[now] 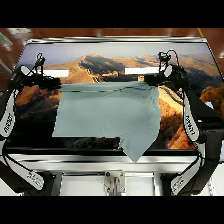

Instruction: Fold the shirts.

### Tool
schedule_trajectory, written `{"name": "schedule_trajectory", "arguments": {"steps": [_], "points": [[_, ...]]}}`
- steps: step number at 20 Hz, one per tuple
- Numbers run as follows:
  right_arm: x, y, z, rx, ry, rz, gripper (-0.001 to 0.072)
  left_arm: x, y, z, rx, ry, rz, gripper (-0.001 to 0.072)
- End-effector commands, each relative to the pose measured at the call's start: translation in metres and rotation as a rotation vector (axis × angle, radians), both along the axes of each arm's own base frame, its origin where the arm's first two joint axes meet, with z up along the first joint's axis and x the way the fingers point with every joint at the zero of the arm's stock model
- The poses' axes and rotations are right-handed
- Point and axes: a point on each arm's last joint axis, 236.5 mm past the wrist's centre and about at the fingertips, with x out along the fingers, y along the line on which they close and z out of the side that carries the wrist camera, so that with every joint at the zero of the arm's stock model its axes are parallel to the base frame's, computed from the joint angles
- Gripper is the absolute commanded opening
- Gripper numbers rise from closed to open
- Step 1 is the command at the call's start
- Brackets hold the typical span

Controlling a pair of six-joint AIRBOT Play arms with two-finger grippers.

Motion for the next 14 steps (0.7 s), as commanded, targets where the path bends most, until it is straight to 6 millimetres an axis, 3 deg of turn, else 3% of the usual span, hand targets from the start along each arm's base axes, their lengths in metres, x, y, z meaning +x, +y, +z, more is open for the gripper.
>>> {"name": "schedule_trajectory", "arguments": {"steps": [1, 6, 7, 8, 9, 10, 12, 14], "points": [[-0.071, -0.013, -0.023, -0.055, 0.316, 0.017, 0.0063, -0.033, -0.005, -0.013, -0.021, 0.147, -0.056, 0.0035], [-0.11, 0.004, -0.063, -0.05, 0.464, 0.0, 0.0065, -0.065, -0.013, -0.038, -0.041, 0.3, -0.102, 0.0037], [-0.111, 0.004, -0.063, -0.05, 0.468, 0.0, 0.0152, -0.067, -0.013, -0.037, -0.042, 0.308, -0.107, 0.0083], [-0.109, 0.005, -0.056, -0.046, 0.457, 0.0, 0.0361, -0.069, -0.012, -0.033, -0.045, 0.317, -0.112, 0.0215], [-0.105, 0.003, -0.046, -0.054, 0.433, 0.01, 0.0491, -0.074, -0.009, -0.026, -0.049, 0.339, -0.121, 0.0424], [-0.1, -0.002, -0.029, -0.077, 0.392, 0.017, 0.0549, -0.08, -0.004, -0.018, -0.054, 0.364, -0.13, 0.0554], [-0.094, -0.027, 0.012, -0.186, 0.313, 0.017, 0.0571, -0.098, 0.015, 0.005, -0.077, 0.426, -0.136, 0.0574], [-0.109, -0.071, 0.051, -0.351, 0.302, 0.003, 0.0539, -0.122, 0.036, 0.025, -0.112, 0.489, -0.116, 0.0601]]}}
